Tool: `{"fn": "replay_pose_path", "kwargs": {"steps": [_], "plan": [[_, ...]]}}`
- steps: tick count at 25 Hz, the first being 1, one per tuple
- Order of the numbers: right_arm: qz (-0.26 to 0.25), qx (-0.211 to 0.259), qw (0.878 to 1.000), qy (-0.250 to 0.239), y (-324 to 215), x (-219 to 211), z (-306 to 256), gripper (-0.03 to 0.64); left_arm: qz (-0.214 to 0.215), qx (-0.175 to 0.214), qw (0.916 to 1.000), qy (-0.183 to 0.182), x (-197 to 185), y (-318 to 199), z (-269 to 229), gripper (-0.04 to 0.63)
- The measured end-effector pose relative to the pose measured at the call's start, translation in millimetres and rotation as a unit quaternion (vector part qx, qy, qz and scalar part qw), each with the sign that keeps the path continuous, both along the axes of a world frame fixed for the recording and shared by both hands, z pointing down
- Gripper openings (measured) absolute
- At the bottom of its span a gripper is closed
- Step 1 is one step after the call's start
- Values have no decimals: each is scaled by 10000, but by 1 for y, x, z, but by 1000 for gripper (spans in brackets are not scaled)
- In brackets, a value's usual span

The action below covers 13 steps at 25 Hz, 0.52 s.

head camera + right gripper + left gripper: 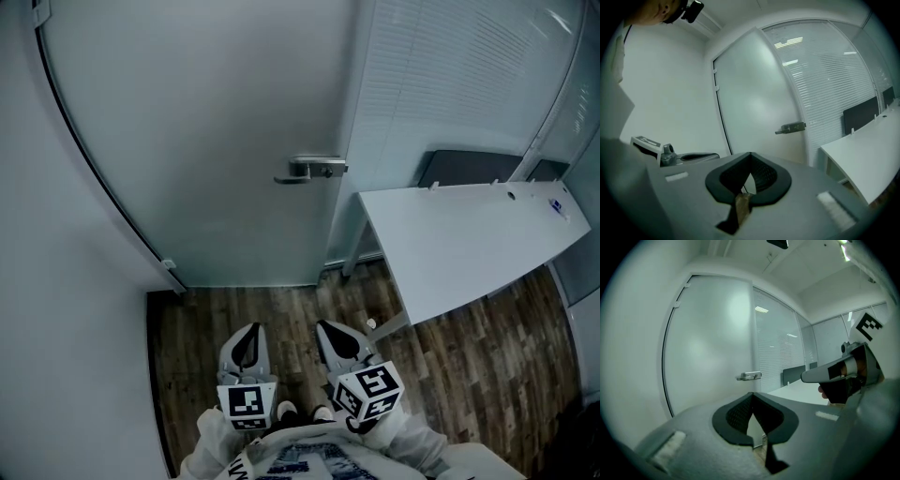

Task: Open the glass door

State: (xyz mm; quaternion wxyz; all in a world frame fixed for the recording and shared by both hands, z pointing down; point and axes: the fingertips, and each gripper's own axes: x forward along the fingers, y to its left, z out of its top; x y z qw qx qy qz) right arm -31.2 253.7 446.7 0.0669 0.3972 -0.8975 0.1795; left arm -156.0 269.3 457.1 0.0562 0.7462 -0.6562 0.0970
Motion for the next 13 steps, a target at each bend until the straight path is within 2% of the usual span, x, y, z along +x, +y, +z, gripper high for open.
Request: {"fn": "replay_pose_path", "kwargs": {"steps": [5, 8, 13], "plan": [[-55, 12, 9999, -98, 28, 29, 10, 5, 39, 185, 9997, 168, 35, 30, -1, 5], [-43, -36, 9999, -144, 44, 47, 22, 5, 39, 266, 9996, -23, 52, 46, 4, 5], [-18, -137, 9998, -136, 24, 47, 15, 5, 108, 150, 9998, -110, 51, 24, -1, 5]]}}
